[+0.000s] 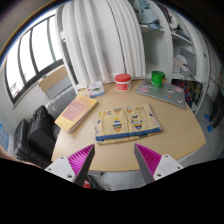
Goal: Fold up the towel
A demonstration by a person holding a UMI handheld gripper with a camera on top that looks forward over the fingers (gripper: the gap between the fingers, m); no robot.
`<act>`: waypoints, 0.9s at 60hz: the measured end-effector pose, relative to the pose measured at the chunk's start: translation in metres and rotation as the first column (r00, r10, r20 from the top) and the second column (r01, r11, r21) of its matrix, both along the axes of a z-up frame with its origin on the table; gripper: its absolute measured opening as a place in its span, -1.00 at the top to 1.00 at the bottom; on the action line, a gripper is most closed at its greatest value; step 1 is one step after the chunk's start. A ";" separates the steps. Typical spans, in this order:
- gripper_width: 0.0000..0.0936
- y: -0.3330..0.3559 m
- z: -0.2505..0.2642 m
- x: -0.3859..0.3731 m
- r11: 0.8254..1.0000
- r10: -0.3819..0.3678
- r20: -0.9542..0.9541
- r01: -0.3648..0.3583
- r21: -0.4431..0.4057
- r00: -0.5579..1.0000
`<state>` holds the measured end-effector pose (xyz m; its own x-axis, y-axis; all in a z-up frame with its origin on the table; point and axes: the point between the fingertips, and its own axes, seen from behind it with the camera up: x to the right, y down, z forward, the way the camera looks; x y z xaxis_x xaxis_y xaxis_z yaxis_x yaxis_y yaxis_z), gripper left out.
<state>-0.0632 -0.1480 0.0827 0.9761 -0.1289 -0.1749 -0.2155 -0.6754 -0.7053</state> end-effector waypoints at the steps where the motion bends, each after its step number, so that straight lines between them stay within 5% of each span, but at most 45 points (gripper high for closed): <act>1: -0.77 0.007 0.000 -0.007 1.000 0.009 0.003 -0.009 0.002 1.000; 20: -0.53 0.129 -0.048 -0.067 0.994 0.104 0.117 -0.108 0.030 0.988; 29: 0.29 0.142 -0.103 -0.054 0.983 0.174 0.203 -0.159 -0.088 0.964; 36: 0.89 0.147 -0.099 -0.043 0.984 0.177 0.263 -0.178 -0.020 0.948; 48: 0.98 0.143 -0.094 -0.055 0.962 0.272 0.302 -0.265 -0.065 0.914; 54: 0.98 0.147 -0.064 -0.046 0.970 0.234 0.289 -0.242 -0.006 0.929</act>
